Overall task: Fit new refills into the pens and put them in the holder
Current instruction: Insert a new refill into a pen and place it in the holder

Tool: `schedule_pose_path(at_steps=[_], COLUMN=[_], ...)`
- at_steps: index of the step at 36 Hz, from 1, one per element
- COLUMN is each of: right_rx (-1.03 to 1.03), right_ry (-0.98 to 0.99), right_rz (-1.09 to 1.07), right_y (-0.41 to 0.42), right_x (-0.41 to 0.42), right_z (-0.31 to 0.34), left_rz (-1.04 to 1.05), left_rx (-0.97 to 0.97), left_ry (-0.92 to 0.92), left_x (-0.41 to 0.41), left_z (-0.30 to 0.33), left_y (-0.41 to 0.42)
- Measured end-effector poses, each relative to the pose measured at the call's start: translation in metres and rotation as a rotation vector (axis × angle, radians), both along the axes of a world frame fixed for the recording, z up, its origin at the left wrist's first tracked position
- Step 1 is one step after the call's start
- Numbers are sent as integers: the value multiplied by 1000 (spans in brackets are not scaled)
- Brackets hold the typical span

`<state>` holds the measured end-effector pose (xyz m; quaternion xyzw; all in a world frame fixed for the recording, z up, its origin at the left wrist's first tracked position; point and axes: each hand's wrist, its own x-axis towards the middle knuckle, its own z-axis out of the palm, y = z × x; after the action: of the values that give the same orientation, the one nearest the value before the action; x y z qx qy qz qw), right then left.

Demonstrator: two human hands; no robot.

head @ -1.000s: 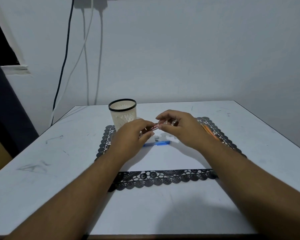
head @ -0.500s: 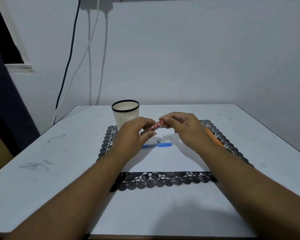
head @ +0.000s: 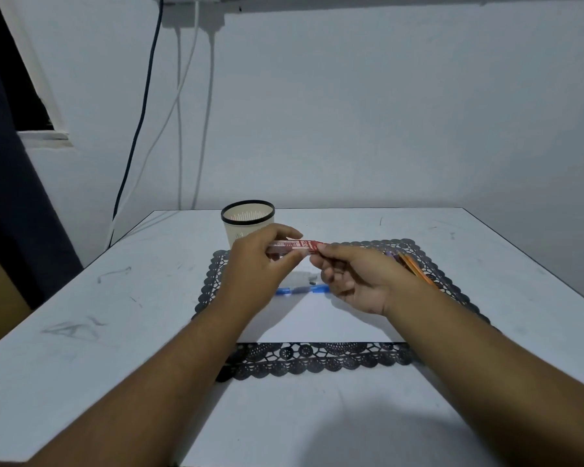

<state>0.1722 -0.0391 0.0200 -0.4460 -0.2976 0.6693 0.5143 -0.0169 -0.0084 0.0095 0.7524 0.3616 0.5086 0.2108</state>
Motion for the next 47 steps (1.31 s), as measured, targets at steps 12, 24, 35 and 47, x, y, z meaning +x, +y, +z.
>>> schedule_pose_path(at_steps=[12,24,35,47], right_rx=[-88,-77,-61,-53], right_ry=[178,171,179,168], right_rz=[116,117,107,96], right_y=[3,4,6,5], right_x=[-8,-9,-8,-7], right_z=[-8,-8,-12,-11], left_rz=[-282,-225,-184,-215], left_rx=[-257,-128,-121,-155], left_ry=[-307,-225,-282,-293], left_x=[4,0,7,6], left_z=[2,1,-11,-9], left_y=[-2,-2,-2,-2])
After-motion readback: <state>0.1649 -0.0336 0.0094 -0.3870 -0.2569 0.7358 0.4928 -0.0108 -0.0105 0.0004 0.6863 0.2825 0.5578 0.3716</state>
